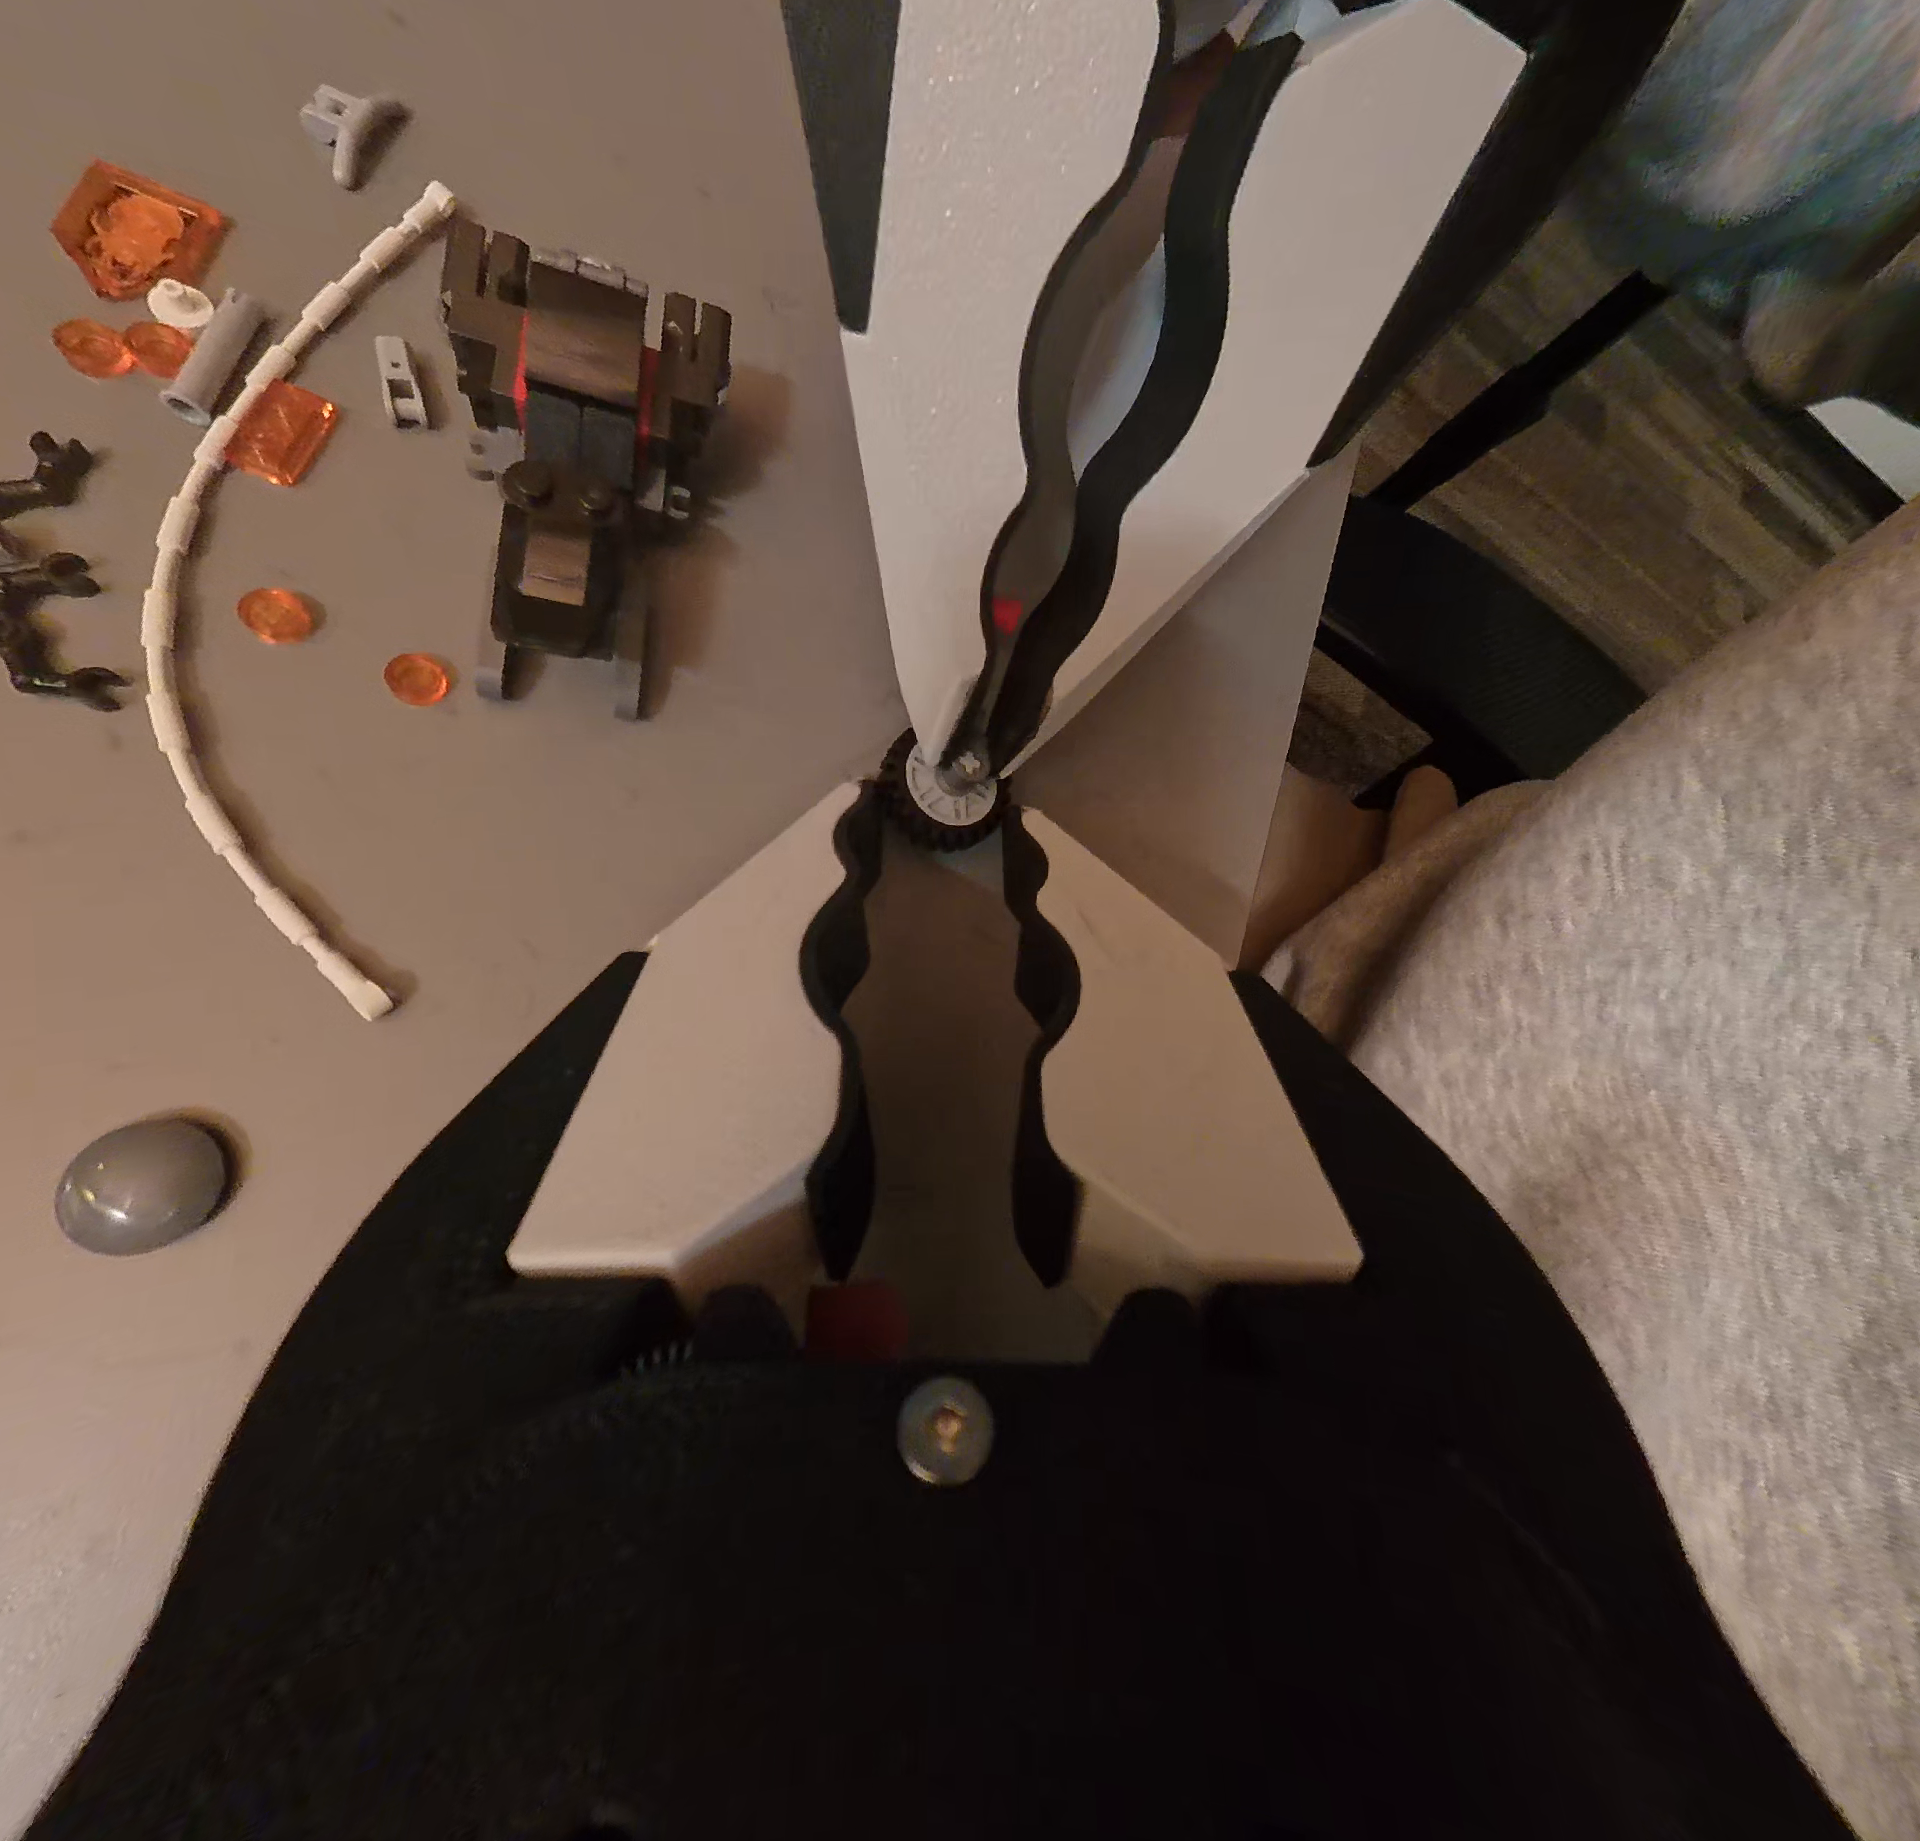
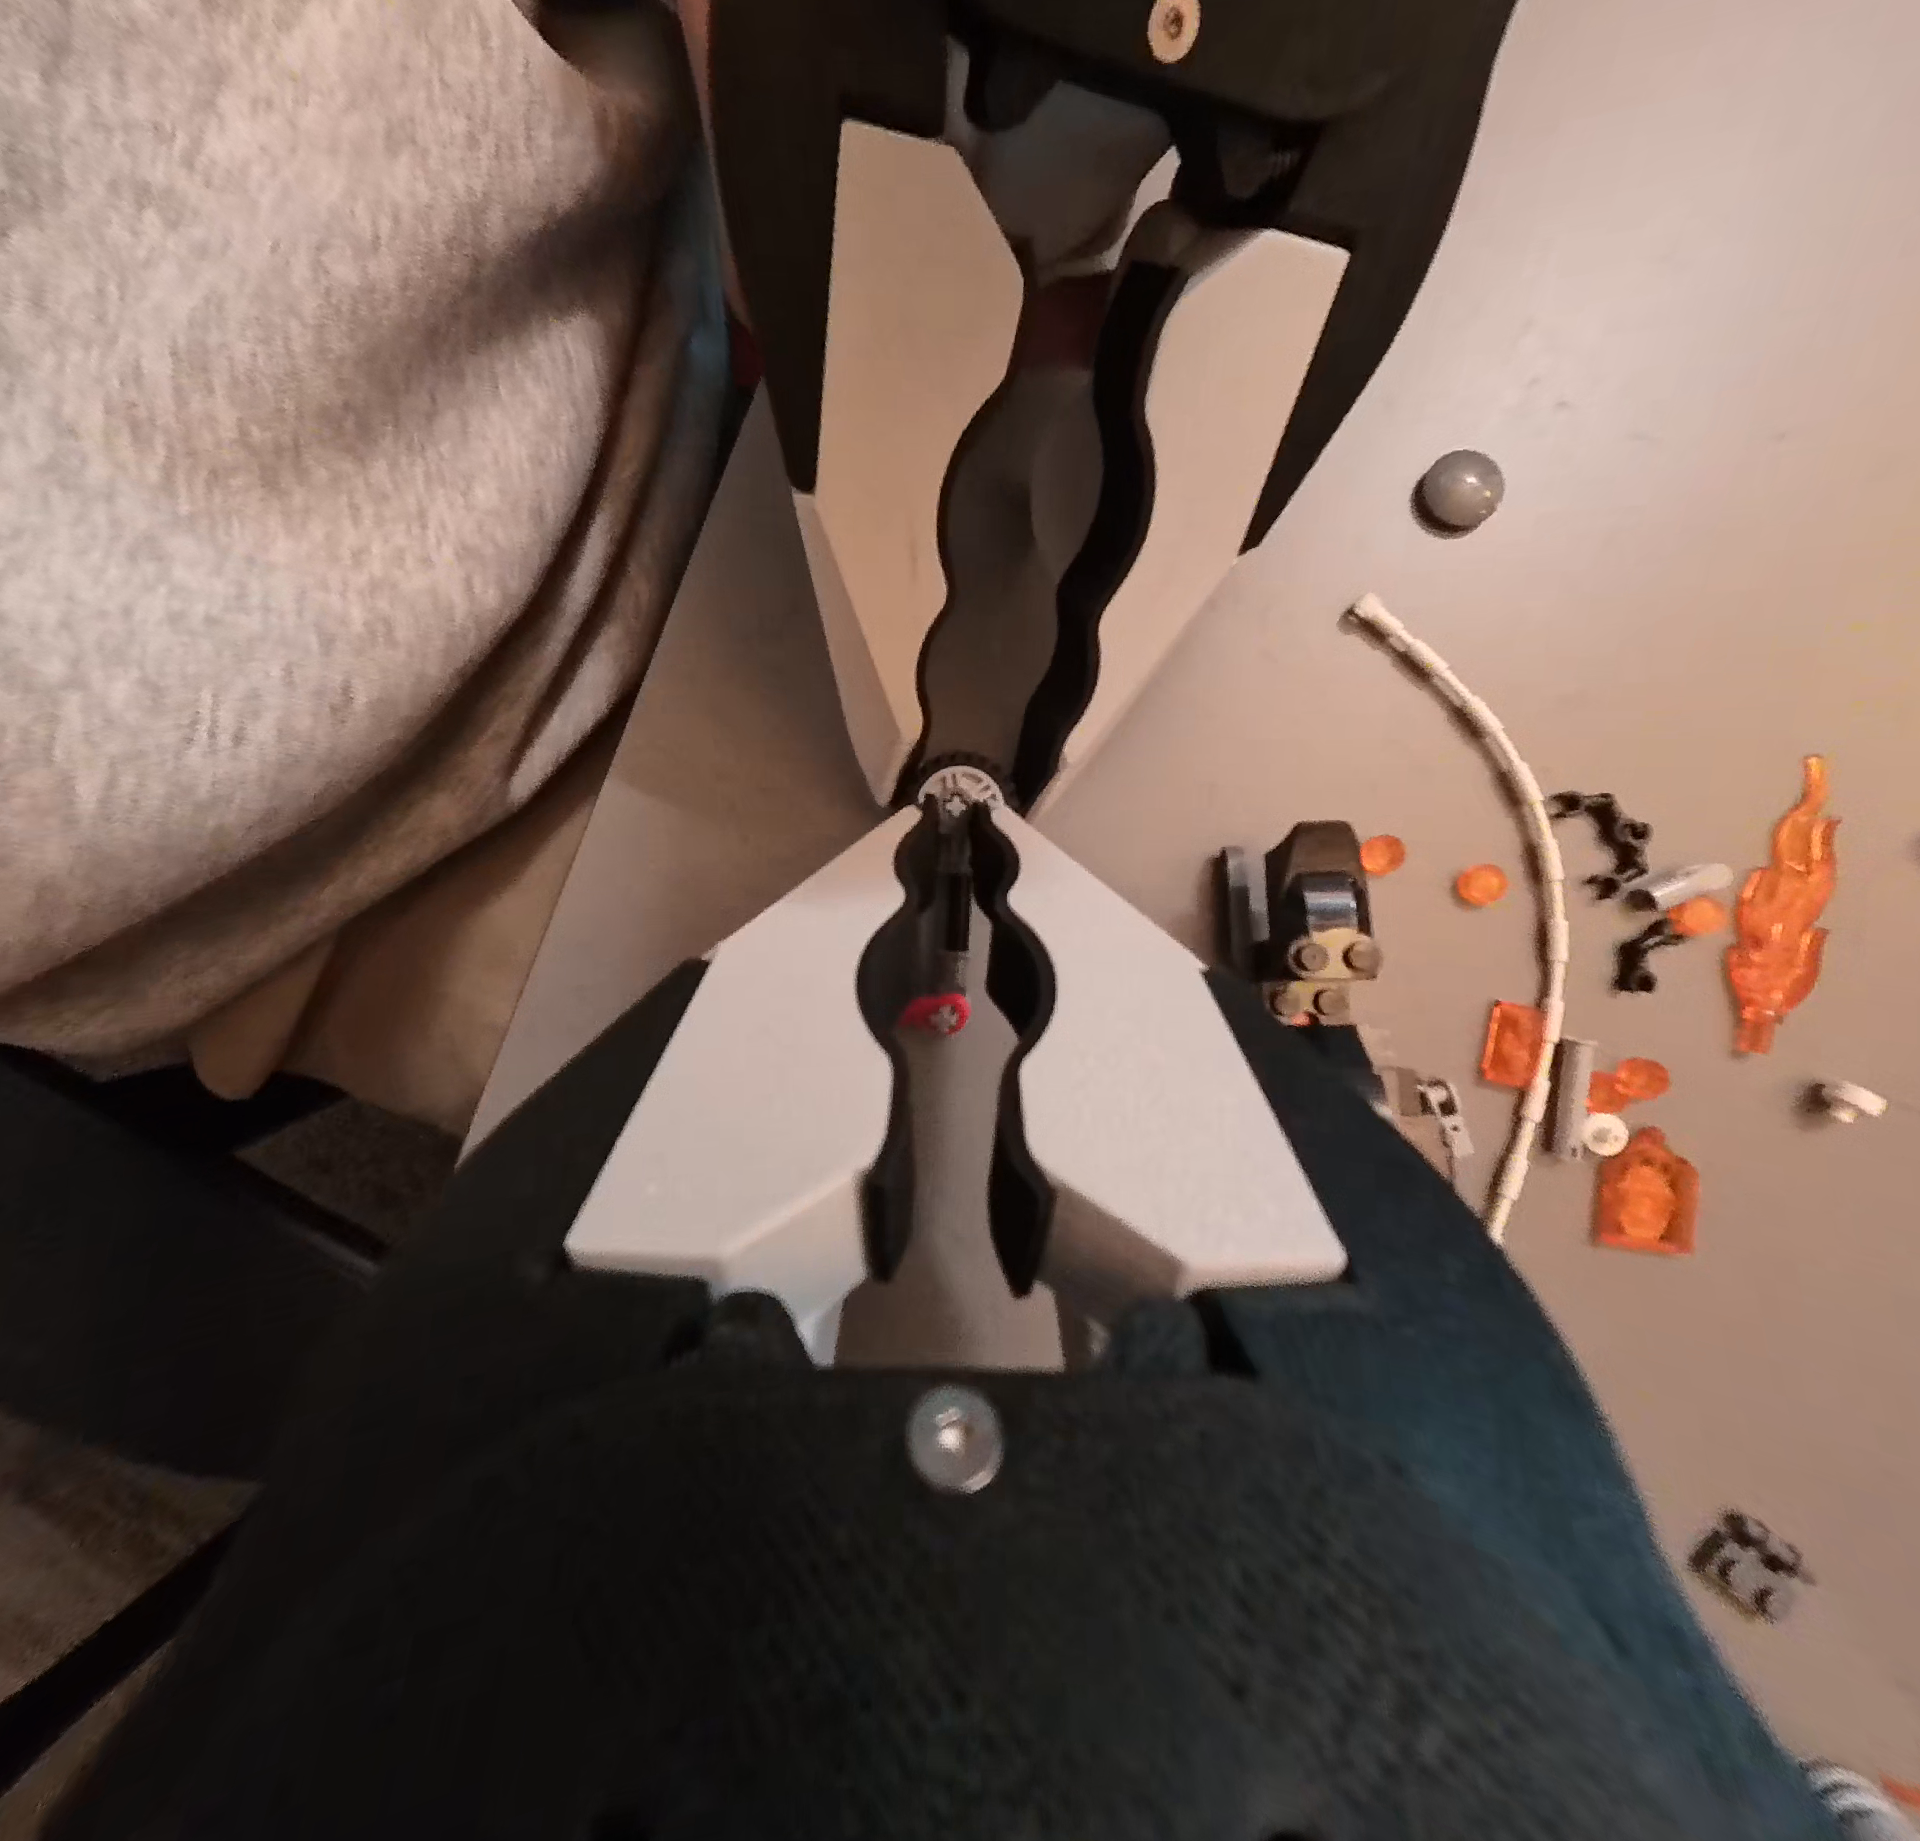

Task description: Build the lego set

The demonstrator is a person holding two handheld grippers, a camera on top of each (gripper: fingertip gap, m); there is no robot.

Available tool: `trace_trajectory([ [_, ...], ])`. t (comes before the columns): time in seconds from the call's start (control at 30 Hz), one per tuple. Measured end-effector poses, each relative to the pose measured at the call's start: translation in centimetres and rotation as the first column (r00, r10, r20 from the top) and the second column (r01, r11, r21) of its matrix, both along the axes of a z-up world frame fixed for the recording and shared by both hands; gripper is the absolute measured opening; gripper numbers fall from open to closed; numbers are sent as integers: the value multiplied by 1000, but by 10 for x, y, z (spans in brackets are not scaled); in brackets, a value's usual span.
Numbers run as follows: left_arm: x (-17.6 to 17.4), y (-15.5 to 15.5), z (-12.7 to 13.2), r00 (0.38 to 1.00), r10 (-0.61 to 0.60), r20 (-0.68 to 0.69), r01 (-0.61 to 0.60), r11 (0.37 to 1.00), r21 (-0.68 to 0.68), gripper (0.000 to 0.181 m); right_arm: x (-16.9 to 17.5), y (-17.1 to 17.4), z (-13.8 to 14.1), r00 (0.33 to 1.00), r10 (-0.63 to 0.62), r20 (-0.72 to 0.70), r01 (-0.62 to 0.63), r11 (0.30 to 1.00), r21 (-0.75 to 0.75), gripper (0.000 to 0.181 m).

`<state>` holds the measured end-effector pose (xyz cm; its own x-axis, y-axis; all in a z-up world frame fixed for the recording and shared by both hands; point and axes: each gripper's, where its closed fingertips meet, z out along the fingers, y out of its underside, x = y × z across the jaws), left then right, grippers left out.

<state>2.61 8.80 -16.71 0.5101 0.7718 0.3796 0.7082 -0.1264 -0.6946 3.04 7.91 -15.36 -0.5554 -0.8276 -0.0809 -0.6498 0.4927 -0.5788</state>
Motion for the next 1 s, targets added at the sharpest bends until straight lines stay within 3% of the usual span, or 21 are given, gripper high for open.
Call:
trace_trajectory([
  [0.27,0,0,0,1000,0,0,0,1000,2,22,0,-1,1,998,6,-61,-9,999,-39,5],
  [0.33,0,0,1,1000,-1,2,1,1000,12,22,-1,-1,6,998,-18,-52,14,997,-78,20],
  [0.47,0,0,2,1000,1,6,-1,1000,31,22,-5,1,41,982,-138,129,157,977,-147,28],
  [0.57,0,0,2,1000,-1,2,1,1000,20,23,-23,6,50,948,-278,156,307,928,-212,28],
  [0.67,1,0,1,1000,-2,2,2,1000,15,23,-34,11,45,893,-417,169,448,852,-269,26],
  [0.77,0,0,1,1000,0,3,0,1000,14,22,-41,20,20,834,-540,109,549,798,-248,29],
  [1.0,1,0,1,1000,-3,2,3,1000,9,22,-24,27,-5,817,-569,93,575,791,-209,30],
])
